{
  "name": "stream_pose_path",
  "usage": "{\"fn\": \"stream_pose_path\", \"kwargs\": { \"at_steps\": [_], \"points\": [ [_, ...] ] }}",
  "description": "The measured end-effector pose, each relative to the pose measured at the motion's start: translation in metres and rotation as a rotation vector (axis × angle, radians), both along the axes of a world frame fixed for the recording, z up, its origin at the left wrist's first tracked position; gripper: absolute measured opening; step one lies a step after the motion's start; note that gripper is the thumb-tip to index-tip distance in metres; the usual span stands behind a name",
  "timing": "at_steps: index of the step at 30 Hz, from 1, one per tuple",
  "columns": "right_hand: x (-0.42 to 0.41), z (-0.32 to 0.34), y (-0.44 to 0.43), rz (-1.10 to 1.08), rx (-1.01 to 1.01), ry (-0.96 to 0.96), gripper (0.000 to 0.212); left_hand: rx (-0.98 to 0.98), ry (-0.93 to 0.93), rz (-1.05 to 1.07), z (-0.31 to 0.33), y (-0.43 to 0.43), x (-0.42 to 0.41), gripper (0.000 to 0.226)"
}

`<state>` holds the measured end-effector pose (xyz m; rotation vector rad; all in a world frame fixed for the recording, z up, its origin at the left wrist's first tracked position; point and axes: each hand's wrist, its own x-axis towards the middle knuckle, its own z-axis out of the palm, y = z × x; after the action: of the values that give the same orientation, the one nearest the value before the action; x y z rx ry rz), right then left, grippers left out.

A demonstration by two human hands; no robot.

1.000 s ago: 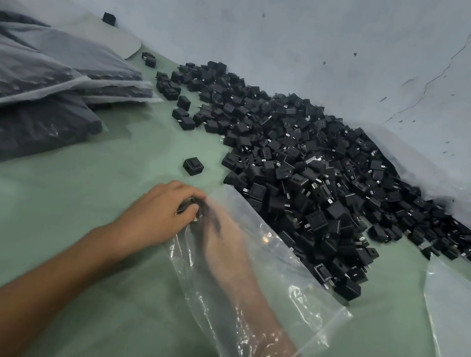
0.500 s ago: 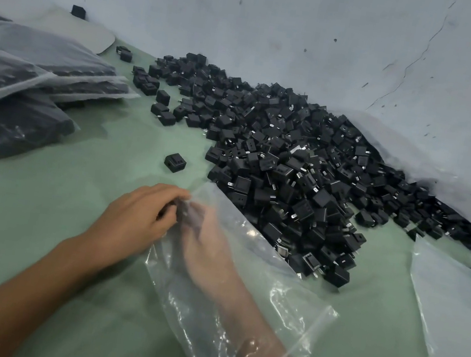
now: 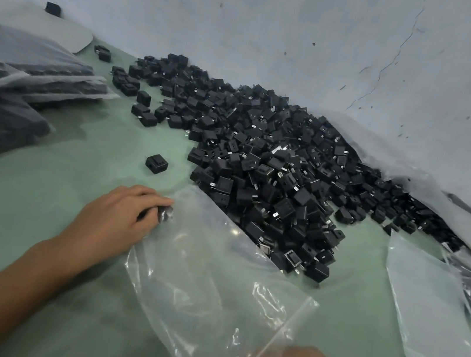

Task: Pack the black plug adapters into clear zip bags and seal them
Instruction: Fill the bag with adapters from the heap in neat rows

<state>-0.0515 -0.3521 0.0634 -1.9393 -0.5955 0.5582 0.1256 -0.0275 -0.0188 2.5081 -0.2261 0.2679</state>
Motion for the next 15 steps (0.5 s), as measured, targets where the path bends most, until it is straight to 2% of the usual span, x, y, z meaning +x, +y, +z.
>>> {"fn": "stream_pose_path", "kwargs": {
  "at_steps": [2,3,5,7,11,15],
  "points": [
    [0.019,0.027,-0.024,-0.041,-0.071,-0.074,0.019,0.005,0.000,0.003,0.000,0.000,0.000,0.035],
    [0.034,0.036,-0.033,-0.145,-0.075,-0.160,0.015,0.002,0.000,0.004,0.000,0.000,0.000,0.035],
    [0.061,0.044,-0.040,-0.436,-0.046,-0.326,0.013,-0.007,0.003,0.003,0.000,0.000,0.000,0.035],
    [0.090,0.033,-0.039,-0.577,-0.134,-0.381,0.021,-0.012,0.003,0.004,0.000,-0.001,0.000,0.034],
    [0.148,-0.012,-0.023,-0.570,-0.597,-0.363,0.011,-0.007,0.000,0.000,0.000,-0.001,-0.001,0.034],
    [0.165,-0.037,-0.020,-0.484,-0.827,-0.331,0.028,0.005,-0.004,0.000,-0.001,0.001,0.000,0.035]
  ]
}}
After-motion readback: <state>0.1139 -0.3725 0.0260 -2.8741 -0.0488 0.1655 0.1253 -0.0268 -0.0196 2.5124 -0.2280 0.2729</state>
